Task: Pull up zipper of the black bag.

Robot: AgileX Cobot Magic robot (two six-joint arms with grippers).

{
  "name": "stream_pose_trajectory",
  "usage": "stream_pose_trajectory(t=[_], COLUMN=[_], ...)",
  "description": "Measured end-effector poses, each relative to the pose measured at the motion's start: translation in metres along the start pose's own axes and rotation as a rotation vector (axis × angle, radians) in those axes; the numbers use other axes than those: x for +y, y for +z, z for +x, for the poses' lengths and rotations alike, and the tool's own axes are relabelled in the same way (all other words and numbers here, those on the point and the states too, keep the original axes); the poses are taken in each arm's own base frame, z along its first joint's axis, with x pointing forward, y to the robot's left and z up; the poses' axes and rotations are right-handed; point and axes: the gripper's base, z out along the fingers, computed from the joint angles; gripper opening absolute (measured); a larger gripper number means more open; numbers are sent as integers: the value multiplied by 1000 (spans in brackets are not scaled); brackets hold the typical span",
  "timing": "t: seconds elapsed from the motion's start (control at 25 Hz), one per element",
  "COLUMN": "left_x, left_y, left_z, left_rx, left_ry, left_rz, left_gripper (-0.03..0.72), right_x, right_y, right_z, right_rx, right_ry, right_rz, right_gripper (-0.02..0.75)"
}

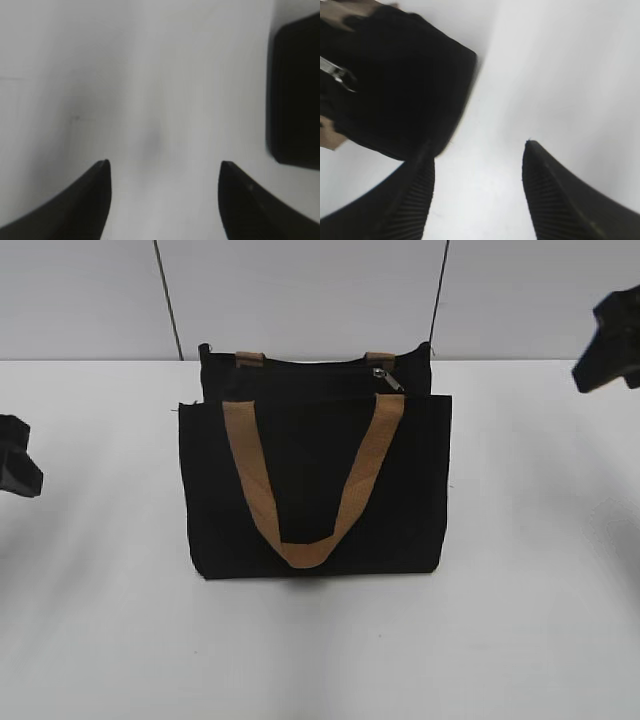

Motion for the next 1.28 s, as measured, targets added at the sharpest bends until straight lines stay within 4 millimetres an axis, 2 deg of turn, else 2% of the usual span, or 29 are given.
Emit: stream_pose_trajectory(t=[0.24, 0.36, 0.44, 0.6, 0.8, 0.92, 1.12, 1.28], left_x=[-11, -13, -12, -7, 1, 3, 9, 12], left_y=[-16, -25, -28, -39, -64, -87, -132, -148], left_z=[-30, -34, -28, -9, 25, 50, 96, 136], left_rx=[117, 167, 238, 374, 347, 261, -58, -239], left_ry=[75, 85, 90, 121, 144, 145, 155, 155], left_rz=[42, 46, 44, 1, -29, -19, 6, 40], left_gripper=[502, 502, 502, 502, 502, 502, 502, 502], right_x=[-39, -42, -39, -29, -2, 15, 42, 56], right_y=[-12, -15, -17, -30, -61, -78, -103, -114], right_z=[19, 29, 34, 55, 107, 144, 208, 244], right_rx=[140, 233, 264, 260, 205, 141, -52, -215], right_ry=[114, 134, 137, 137, 119, 102, 52, 1], right_rz=[81, 66, 54, 55, 68, 84, 130, 169], right_gripper=[435, 435, 435, 435, 435, 435, 435, 435])
